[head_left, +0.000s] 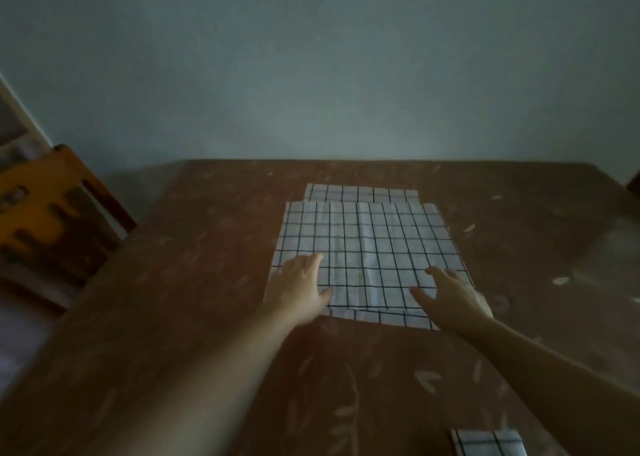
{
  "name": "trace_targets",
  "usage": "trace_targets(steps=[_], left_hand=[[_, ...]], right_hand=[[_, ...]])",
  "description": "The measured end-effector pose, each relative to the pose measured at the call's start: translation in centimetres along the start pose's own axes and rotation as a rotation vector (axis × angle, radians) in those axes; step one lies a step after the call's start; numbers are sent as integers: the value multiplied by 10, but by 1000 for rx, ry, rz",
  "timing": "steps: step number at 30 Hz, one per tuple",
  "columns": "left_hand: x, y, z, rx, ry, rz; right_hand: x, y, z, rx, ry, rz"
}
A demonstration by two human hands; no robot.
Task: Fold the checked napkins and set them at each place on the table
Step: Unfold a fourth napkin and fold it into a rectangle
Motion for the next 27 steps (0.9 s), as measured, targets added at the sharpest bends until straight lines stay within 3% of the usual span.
trace_targets(steps=[5, 10, 13, 16, 23, 27], left_hand=[[87, 50, -8, -168, 78, -62], [134, 56, -36, -337, 123, -75], [126, 50, -31, -273, 72, 107], [110, 41, -21, -231, 10, 259], [80, 16, -5, -351, -167, 249], [42, 4, 8, -371, -433, 246]], right_hand=[[66, 64, 42, -35, -111, -26], [101, 93, 59, -17, -98, 67], [93, 89, 52, -99, -18, 212], [79, 79, 47, -120, 57, 256], [43, 38, 43, -68, 207, 236], [18, 9, 34, -71, 333, 122]])
Point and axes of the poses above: each hand's wrist, its own y-axis towards the middle knuckle, its own x-axis out of the palm, z = x × y, the point moved 8 cm from there along y, towards the middle knuckle, and after that the axes turned 10 degrees about z, right-handed, at the moved point
